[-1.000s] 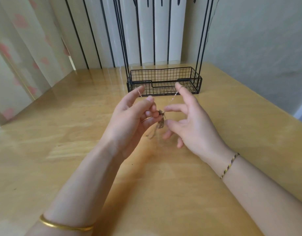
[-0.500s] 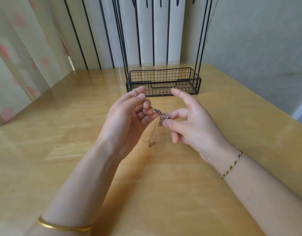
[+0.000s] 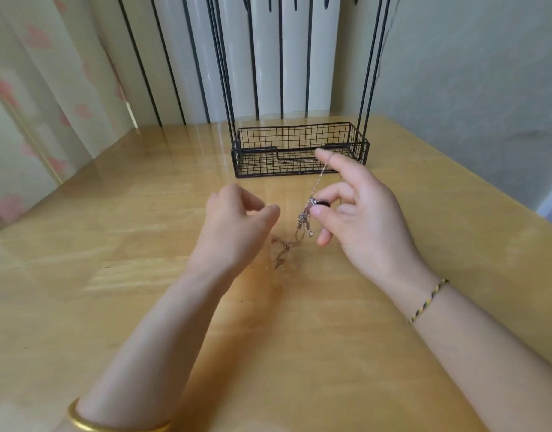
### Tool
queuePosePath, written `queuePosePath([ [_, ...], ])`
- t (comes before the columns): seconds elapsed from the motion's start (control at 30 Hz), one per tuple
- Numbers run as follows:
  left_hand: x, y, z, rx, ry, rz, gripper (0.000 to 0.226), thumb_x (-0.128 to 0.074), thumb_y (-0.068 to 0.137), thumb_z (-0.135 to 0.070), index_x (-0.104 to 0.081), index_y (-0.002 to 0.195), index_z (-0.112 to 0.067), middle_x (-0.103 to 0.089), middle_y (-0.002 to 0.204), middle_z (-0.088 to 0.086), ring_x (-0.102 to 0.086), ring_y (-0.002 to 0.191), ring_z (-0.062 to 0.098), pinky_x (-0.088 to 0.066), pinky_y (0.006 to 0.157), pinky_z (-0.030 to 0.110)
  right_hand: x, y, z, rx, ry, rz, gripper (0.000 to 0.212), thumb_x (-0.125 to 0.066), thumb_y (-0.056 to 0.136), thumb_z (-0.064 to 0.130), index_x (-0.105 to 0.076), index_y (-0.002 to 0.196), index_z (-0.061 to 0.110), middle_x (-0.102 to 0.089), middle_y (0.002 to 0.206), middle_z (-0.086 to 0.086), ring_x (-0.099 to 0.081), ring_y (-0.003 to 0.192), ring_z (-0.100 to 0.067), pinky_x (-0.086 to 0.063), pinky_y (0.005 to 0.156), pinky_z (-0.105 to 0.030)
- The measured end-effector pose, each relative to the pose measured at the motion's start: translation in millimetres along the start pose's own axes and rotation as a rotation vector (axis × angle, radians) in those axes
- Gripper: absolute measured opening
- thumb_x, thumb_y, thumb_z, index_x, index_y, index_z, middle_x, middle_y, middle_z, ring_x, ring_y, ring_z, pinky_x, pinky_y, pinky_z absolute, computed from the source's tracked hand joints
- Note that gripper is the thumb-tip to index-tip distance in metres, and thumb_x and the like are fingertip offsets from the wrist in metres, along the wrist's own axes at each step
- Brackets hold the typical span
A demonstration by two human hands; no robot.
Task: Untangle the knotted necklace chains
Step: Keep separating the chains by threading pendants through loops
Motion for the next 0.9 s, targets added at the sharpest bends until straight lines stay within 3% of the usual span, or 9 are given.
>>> queuePosePath([
  [0.03,-2,-1,-4,-0.028,-0.075,0.073,0.003,-0.060,0.090,-0.021,-0.059,0.089,-0.019,-0.061,0.101,0.000,-0.059,0.090,0.016,-0.047,0.074,0.027,0,0,0,0.007,-0.001,0.008,0.062,-0.060,0.086,-0.004,-0.045,0.134,0.033,-0.062,0.082,0.005,-0.060,0.049,-0.014,-0.044,0.058,-0.016],
  [0.07,-7,-4,-7,-0.052,-0.144,0.176,0.007,-0.059,0.092,-0.018,-0.063,0.098,-0.021,-0.064,0.104,-0.003,-0.061,0.093,0.010,-0.049,0.078,0.023,-1,0,0,0.013,0.000,0.014,0.063,-0.059,0.086,-0.004,-0.044,0.134,0.033,-0.062,0.083,0.005,-0.060,0.049,-0.014,-0.045,0.059,-0.016],
  [0.17,-21,-10,-10,-0.110,-0.200,0.385,0.019,-0.055,0.094,-0.009,-0.065,0.109,-0.016,-0.072,0.099,0.000,-0.065,0.086,0.005,-0.049,0.076,0.013,-2,1,1,0.024,0.007,0.023,0.065,-0.058,0.087,-0.005,-0.042,0.136,0.033,-0.062,0.085,0.003,-0.059,0.050,-0.016,-0.048,0.061,-0.019],
  [0.33,-15,-7,-7,-0.086,-0.263,0.293,0.011,-0.062,0.089,-0.007,-0.069,0.089,-0.016,-0.069,0.073,0.000,-0.062,0.065,0.004,-0.049,0.066,0.014,-2,0,0,0.033,-0.018,0.011,0.067,-0.059,0.087,-0.003,-0.040,0.138,0.035,-0.063,0.086,0.004,-0.059,0.049,-0.015,-0.048,0.061,-0.018],
  [0.43,-11,-5,-7,-0.073,-0.284,0.251,0.008,-0.067,0.085,-0.008,-0.068,0.082,-0.015,-0.068,0.073,0.000,-0.060,0.062,0.003,-0.046,0.061,0.012,-1,0,-3,0.006,-0.050,0.005,0.072,-0.060,0.087,0.000,-0.034,0.140,0.041,-0.064,0.086,0.004,-0.060,0.050,-0.016,-0.048,0.060,-0.017],
  [0.63,-10,-5,-5,0.002,-0.422,0.285,0.012,-0.068,0.083,-0.005,-0.065,0.077,-0.015,-0.068,0.074,-0.003,-0.063,0.069,0.010,-0.046,0.080,0.031,2,1,-11,-0.073,-0.065,-0.003,0.077,-0.060,0.087,0.000,-0.028,0.143,0.041,-0.067,0.091,0.002,-0.063,0.050,-0.018,-0.039,0.047,-0.011],
  [0.73,-10,-5,-5,0.045,-0.475,0.297,0.012,-0.063,0.087,-0.005,-0.061,0.079,-0.014,-0.072,0.079,-0.001,-0.062,0.068,0.008,-0.046,0.075,0.028,0,1,-12,-0.122,0.025,0.000,0.076,-0.058,0.087,-0.004,-0.027,0.144,0.035,-0.065,0.097,-0.002,-0.063,0.049,-0.018,-0.042,0.041,-0.021],
  [0.9,-10,-5,-5,0.103,-0.534,0.251,0.016,-0.057,0.089,-0.004,-0.058,0.078,-0.015,-0.073,0.076,-0.002,-0.060,0.065,0.007,-0.043,0.071,0.024,0,0,-10,-0.148,0.079,-0.037,0.067,-0.054,0.088,-0.007,-0.035,0.142,0.027,-0.063,0.091,-0.006,-0.065,0.051,-0.020,-0.050,0.043,-0.028],
])
Point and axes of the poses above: each hand's wrist, its own y-axis towards the middle knuckle, its own x-axis out of the back of the hand, z = x × y, the point moved 5 cm from there along y, towards the middle knuckle
